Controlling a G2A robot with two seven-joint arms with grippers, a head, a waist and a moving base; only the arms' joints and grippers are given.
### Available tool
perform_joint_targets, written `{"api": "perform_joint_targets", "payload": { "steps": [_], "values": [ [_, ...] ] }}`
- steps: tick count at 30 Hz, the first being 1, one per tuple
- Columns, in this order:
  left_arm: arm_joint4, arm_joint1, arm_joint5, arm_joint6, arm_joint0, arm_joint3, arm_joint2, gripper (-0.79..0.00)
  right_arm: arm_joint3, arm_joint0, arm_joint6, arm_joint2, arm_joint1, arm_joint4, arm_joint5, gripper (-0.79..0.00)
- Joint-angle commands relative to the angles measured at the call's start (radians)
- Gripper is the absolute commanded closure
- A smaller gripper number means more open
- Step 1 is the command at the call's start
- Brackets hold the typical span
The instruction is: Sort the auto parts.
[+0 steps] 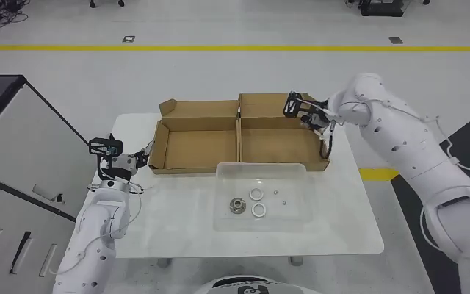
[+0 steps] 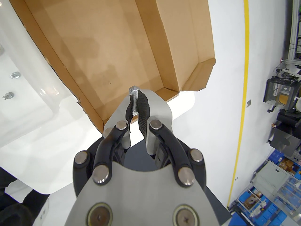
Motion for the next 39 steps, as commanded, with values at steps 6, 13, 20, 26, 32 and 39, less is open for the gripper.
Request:
{"api": "perform_joint_targets", "payload": {
  "steps": [6,13,20,26,32,39],
  "values": [
    [0.000,0.000,0.000,0.000,0.000,0.000,0.000,-0.785,0.108,-0.007,-0.043,-0.072,-0.045,-0.032,0.016,0.000],
    [0.000,0.000,0.000,0.000,0.000,0.000,0.000,-0.785,0.190,-0.019,-0.062,-0.115,-0.078,-0.054,0.027,0.000],
    [0.000,0.000,0.000,0.000,0.000,0.000,0.000,-0.785,0.243,-0.021,-0.068,-0.126,-0.096,-0.078,0.036,0.000],
    [0.000,0.000,0.000,0.000,0.000,0.000,0.000,-0.785,0.277,-0.029,-0.079,-0.132,-0.106,-0.090,0.023,0.000],
    [0.000,0.000,0.000,0.000,0.000,0.000,0.000,-0.785,0.310,-0.039,-0.091,-0.135,-0.116,-0.101,0.021,0.000],
    [0.000,0.000,0.000,0.000,0.000,0.000,0.000,-0.785,0.341,-0.048,-0.104,-0.137,-0.130,-0.103,0.022,0.000]
  ]
}}
